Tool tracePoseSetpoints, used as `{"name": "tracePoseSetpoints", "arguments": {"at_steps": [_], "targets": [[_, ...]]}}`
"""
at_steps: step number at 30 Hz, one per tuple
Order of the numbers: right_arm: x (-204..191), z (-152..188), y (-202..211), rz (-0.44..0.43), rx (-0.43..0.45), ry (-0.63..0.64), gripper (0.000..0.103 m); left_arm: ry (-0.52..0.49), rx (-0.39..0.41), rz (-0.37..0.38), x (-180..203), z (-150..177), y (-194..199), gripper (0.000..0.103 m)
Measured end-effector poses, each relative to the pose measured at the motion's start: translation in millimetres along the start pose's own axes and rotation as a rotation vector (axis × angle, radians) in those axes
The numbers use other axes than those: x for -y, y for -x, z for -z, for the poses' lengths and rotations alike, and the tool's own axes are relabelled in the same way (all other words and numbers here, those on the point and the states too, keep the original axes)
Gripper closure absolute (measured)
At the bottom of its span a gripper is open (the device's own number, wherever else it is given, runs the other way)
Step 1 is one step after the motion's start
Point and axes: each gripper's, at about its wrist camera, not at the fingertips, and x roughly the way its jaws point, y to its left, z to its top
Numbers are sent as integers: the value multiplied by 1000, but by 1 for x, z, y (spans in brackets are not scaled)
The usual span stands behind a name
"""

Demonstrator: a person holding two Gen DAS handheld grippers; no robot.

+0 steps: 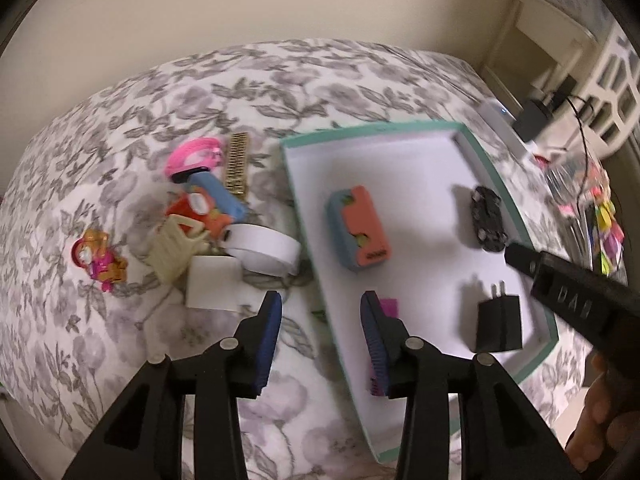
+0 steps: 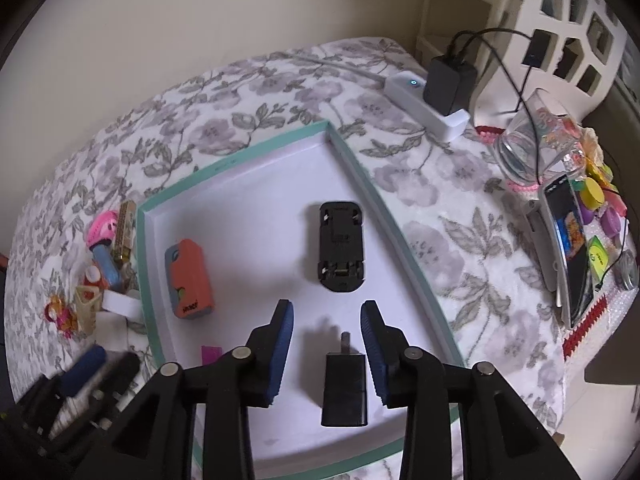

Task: Organize rigid objects
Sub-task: 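Open the left tool releasing the pen while the right tool releases the plug, then move the left tool to the pink toy pup while the right tool approaches the white charger block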

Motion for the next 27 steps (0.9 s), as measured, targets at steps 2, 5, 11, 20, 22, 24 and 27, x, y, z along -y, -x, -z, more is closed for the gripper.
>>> {"name": "tracePoseSetpoints", "arguments": {"at_steps": [2,5,11,20,22,24,27], "targets": [[-3,2,-5,-3,-14,6,64,27,-6,-5,-9,-1,-2,58],[-7,4,-10,-5,-29,16,59,67,-15,-24,-20,-2,-6,41],[-19,8,-14,-12,-33,49,48,103,-32,-70,-31,-2,-11,34],[-24,9,-19,-33,-31,47,28,137,-63,-98,-40,-1,-19,32],[-24,9,-18,-27,-22,50,26,143,-66,-102,-43,-1,-20,32],[-24,9,-18,-21,-14,53,22,155,-67,-104,-46,-1,-20,27],[-25,8,-19,-43,-8,51,15,176,-58,-110,-53,-2,-19,13]]}}
